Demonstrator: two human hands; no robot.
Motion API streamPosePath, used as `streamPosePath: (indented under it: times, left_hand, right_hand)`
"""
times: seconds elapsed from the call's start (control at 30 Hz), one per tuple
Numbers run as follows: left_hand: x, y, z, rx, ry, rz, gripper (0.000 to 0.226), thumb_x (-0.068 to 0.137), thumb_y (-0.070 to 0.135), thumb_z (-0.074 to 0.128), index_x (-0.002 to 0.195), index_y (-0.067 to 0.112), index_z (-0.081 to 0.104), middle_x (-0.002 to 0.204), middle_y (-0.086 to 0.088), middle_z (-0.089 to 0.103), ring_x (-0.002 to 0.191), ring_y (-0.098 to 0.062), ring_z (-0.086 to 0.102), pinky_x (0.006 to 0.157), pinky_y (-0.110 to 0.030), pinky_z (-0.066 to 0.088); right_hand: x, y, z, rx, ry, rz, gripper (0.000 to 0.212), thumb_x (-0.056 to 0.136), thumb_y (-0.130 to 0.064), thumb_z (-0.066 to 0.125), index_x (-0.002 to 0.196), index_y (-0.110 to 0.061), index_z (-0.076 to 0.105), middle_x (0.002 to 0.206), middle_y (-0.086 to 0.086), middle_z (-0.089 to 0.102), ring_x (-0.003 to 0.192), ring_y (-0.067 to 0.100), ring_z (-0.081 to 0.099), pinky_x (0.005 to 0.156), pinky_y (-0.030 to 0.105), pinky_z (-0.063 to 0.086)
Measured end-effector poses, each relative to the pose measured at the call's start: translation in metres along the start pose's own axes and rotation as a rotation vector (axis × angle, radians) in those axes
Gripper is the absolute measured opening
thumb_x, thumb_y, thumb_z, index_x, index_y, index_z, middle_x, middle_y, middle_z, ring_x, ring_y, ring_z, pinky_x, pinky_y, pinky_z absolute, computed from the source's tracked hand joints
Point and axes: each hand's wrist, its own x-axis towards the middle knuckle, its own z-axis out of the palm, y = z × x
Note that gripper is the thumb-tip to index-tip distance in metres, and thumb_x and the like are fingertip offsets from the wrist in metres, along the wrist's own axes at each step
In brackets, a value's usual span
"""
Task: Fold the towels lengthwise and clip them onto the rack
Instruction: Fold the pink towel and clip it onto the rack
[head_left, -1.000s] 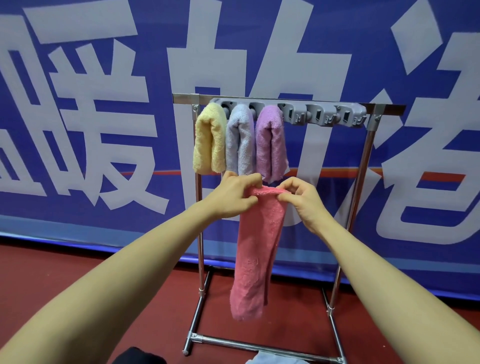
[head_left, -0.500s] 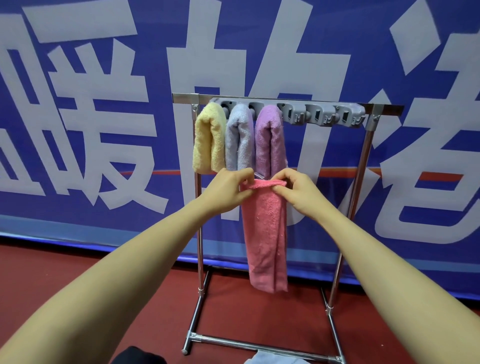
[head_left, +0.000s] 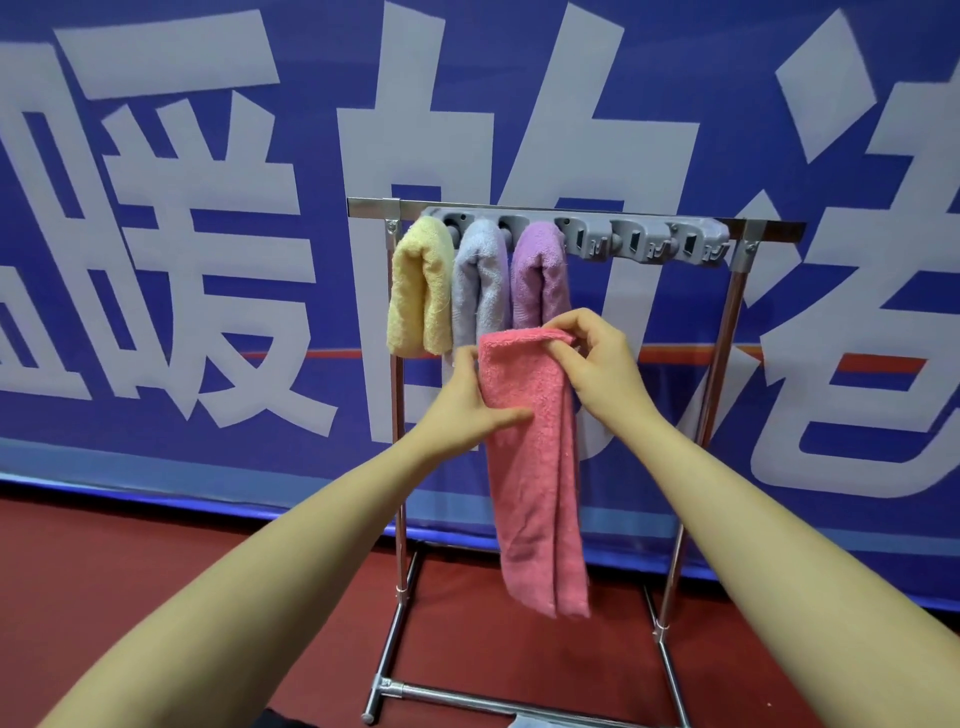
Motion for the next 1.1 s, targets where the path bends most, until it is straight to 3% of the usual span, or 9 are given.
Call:
streamPosePath:
  times: [0.17, 0.33, 0.4, 0.47, 0.6, 0.77, 0.87, 0.97, 1.1]
  left_hand:
    - [0.005, -0.009, 0.020, -0.075, 0.018, -0.071, 0.061, 0.070, 0.020, 0.082, 0.118, 0.013, 0.045, 0.111, 0.004, 0.061, 0.101, -0.007, 0.061, 0.086, -0.029, 0.053]
    - [0.011, -0.006, 0.031, -0.062, 0.111, -0.103, 0.024, 0.076, 0.012, 0.073, 0.096, 0.003, 0.062, 0.092, -0.011, 0.069, 0.084, -0.024, 0.066, 0.080, -0.046, 0.055]
    - [0.015, 0.000, 0.033, 0.009, 0.179, -0.090, 0.014, 0.076, 0.012, 0.071, 0.081, 0.005, 0.060, 0.075, -0.005, 0.062, 0.071, -0.019, 0.057, 0.069, -0.037, 0.054]
    - [0.017, 0.009, 0.033, 0.141, 0.246, -0.037, 0.011, 0.074, 0.011, 0.067, 0.072, 0.011, 0.056, 0.065, 0.005, 0.054, 0.066, -0.015, 0.051, 0.058, -0.025, 0.044]
    - [0.023, 0.028, 0.025, 0.447, 0.302, 0.087, 0.013, 0.071, 0.014, 0.061, 0.084, 0.013, 0.062, 0.080, 0.001, 0.065, 0.080, -0.021, 0.059, 0.067, -0.034, 0.046]
    - [0.035, 0.034, 0.023, 0.788, 0.255, 0.316, 0.013, 0.076, 0.016, 0.057, 0.088, 0.011, 0.060, 0.089, -0.004, 0.064, 0.082, -0.028, 0.058, 0.067, -0.032, 0.036]
    - [0.036, 0.030, 0.019, 0.906, 0.253, 0.447, 0.011, 0.070, 0.006, 0.059, 0.081, 0.007, 0.059, 0.079, -0.008, 0.062, 0.069, -0.032, 0.058, 0.062, -0.031, 0.029]
    - [0.037, 0.024, 0.013, 0.989, 0.269, 0.568, 0.019, 0.053, 0.000, 0.061, 0.070, 0.007, 0.056, 0.063, -0.007, 0.056, 0.054, -0.030, 0.055, 0.053, -0.034, 0.035]
    - [0.041, 0.024, 0.009, 1.075, 0.307, 0.686, 0.014, 0.054, 0.005, 0.056, 0.066, 0.011, 0.053, 0.059, -0.003, 0.051, 0.051, -0.027, 0.053, 0.054, -0.031, 0.031]
  right_hand:
    - [0.005, -0.013, -0.011, 0.062, 0.103, -0.061, 0.011, 0.090, -0.006, 0.058, 0.093, -0.016, 0.062, 0.086, -0.011, 0.063, 0.083, 0.003, 0.058, 0.078, 0.015, 0.046]
    - [0.011, -0.013, -0.030, 0.079, 0.289, -0.025, 0.013, 0.090, -0.007, 0.057, 0.094, -0.019, 0.060, 0.085, -0.015, 0.060, 0.078, -0.005, 0.056, 0.075, 0.012, 0.046]
    - [0.012, -0.004, -0.036, 0.010, 0.345, 0.032, 0.011, 0.091, -0.008, 0.056, 0.095, -0.017, 0.059, 0.084, -0.017, 0.058, 0.078, -0.005, 0.054, 0.075, 0.017, 0.046]
    - [0.012, 0.012, -0.040, -0.123, 0.376, 0.130, 0.012, 0.090, -0.011, 0.055, 0.100, -0.017, 0.056, 0.091, -0.012, 0.059, 0.093, 0.011, 0.057, 0.086, 0.031, 0.046]
    - [-0.001, 0.038, -0.037, -0.427, 0.281, 0.198, 0.047, 0.080, -0.002, 0.057, 0.124, -0.016, 0.045, 0.122, 0.001, 0.053, 0.114, 0.022, 0.046, 0.091, 0.034, 0.025]
    - [-0.021, 0.038, -0.006, -0.520, -0.246, -0.026, 0.060, 0.074, -0.012, 0.051, 0.130, -0.032, 0.041, 0.121, -0.012, 0.050, 0.113, 0.012, 0.040, 0.085, 0.028, 0.017]
    - [-0.019, 0.033, 0.002, -0.522, -0.249, -0.029, 0.059, 0.070, -0.032, 0.046, 0.130, -0.033, 0.041, 0.121, -0.013, 0.050, 0.112, 0.011, 0.040, 0.091, 0.027, 0.017]
    - [-0.013, 0.028, 0.006, -0.612, -0.182, -0.127, 0.051, 0.077, -0.048, 0.055, 0.124, -0.033, 0.046, 0.112, -0.014, 0.052, 0.101, 0.009, 0.042, 0.086, 0.027, 0.016]
    - [-0.005, 0.028, 0.010, -0.837, -0.043, -0.279, 0.029, 0.077, -0.020, 0.056, 0.106, -0.020, 0.057, 0.091, -0.003, 0.055, 0.079, 0.022, 0.054, 0.074, 0.032, 0.018]
